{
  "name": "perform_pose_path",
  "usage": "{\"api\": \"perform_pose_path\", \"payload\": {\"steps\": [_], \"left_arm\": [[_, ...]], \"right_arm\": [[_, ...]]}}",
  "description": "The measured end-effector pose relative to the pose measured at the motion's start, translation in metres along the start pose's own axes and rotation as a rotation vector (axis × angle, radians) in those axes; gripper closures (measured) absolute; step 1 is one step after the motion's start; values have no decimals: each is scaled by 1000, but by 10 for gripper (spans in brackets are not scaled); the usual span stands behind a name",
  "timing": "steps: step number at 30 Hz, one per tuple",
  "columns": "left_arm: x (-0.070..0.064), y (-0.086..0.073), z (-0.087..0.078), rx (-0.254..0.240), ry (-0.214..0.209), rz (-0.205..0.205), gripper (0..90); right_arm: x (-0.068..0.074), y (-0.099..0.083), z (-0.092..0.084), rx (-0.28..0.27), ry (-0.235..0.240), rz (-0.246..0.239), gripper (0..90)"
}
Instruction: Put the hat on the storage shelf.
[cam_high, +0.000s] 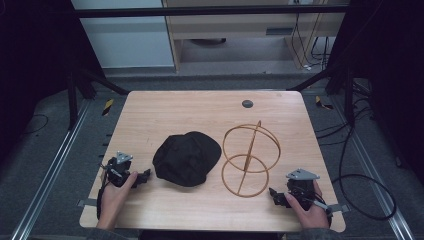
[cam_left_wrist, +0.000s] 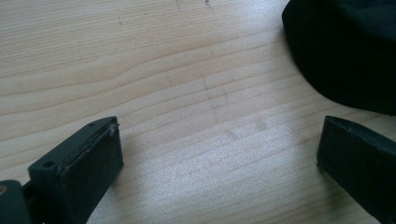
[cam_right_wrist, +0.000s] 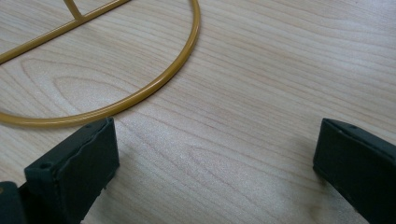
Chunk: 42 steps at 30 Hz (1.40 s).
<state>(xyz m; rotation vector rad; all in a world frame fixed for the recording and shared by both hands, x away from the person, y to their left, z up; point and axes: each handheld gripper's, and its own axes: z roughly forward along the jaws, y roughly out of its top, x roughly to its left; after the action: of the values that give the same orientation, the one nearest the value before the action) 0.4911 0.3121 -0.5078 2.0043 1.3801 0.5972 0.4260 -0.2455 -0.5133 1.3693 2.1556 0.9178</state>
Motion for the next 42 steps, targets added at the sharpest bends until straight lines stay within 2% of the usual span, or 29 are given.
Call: {"api": "perform_pose_path", "payload": {"steps": [3,6,8,9,12,13,15,19,24,31,34,37,40,41,42], "left_arm": [[0,0,0,0,-8,7,0],[-2,-2,-3,-6,-40,40,10],[-8,-6,-9,2,-75,78,44],[-8,-6,-9,2,-75,78,54],[-17,-10,-17,20,-101,129,60],[-25,-11,-23,24,-101,179,60],[-30,-11,-28,14,-115,201,60],[-33,-8,-35,-10,-130,208,60],[-33,-6,-43,-44,-151,196,61],[-36,-8,-54,-66,-165,210,74],[-36,-6,-62,-49,-174,186,83],[-33,2,-72,-33,-200,165,87],[-33,8,-75,-24,-213,184,80],[-34,17,-79,-12,-212,220,72],[-34,17,-79,-12,-212,220,70]], "right_arm": [[0,0,0,0,-1,0,4],[-2,0,0,0,11,2,7],[-3,0,0,-1,12,-8,7],[-3,0,0,-1,12,-8,7],[-1,0,-1,-1,2,3,7],[-1,-1,-1,-1,-1,6,7],[0,-1,-1,-3,-9,11,6],[0,-1,-1,-2,-13,14,6],[1,-1,-1,-2,-14,15,6],[1,-1,-1,-1,-16,19,5],[1,-1,-1,0,-18,20,6],[1,-1,-2,0,-15,25,6],[2,-1,-2,2,-16,32,6],[2,-1,-2,0,-19,32,6],[2,-2,-2,-3,-23,22,6]]}}
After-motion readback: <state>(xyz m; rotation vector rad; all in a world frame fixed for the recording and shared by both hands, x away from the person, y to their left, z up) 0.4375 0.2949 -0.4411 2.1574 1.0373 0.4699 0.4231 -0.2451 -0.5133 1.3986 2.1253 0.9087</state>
